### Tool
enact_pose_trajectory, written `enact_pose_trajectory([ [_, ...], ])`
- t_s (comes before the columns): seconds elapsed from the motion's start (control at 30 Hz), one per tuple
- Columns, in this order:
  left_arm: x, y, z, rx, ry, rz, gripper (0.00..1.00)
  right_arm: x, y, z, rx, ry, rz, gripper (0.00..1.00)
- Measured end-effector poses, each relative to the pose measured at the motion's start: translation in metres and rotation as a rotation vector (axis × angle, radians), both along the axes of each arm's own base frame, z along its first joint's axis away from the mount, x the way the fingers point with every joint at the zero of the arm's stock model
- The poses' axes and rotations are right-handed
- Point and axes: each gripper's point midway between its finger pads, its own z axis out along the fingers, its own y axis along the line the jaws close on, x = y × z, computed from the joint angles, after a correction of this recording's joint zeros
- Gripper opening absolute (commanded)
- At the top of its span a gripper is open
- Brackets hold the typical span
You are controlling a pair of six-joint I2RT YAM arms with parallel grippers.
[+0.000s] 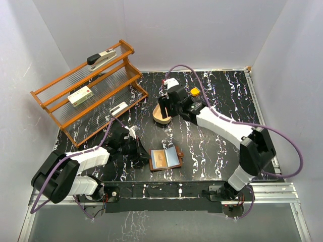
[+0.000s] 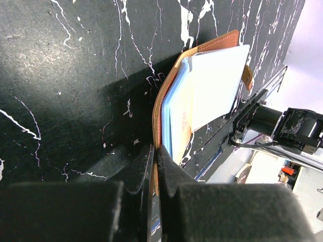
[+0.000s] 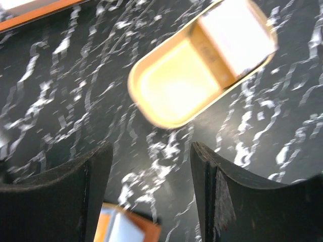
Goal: Put the credit cards into the card holder
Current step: Pick up the credit card from the storage box.
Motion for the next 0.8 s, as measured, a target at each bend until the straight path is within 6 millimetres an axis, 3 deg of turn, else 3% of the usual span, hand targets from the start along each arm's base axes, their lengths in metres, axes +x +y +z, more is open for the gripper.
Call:
enact_pose_trajectory([
  [0.1,-0.001,0.0,0.0,0.002,-0.002,-0.007,0.0,0.034,-0.01,-0.004,-0.101,-0.061,-0.025,0.63],
  [0.53,-0.002,0.0,0.0,0.01,0.0,-0.028,0.0,0.117,-0.022,-0.074,-0.498,-0.117,0.014,0.63],
  [0.8,-0.002,0.0,0.0,0.013,-0.006,-0.035,0.0,0.143,-0.028,-0.074,-0.577,-0.143,-0.009,0.65],
])
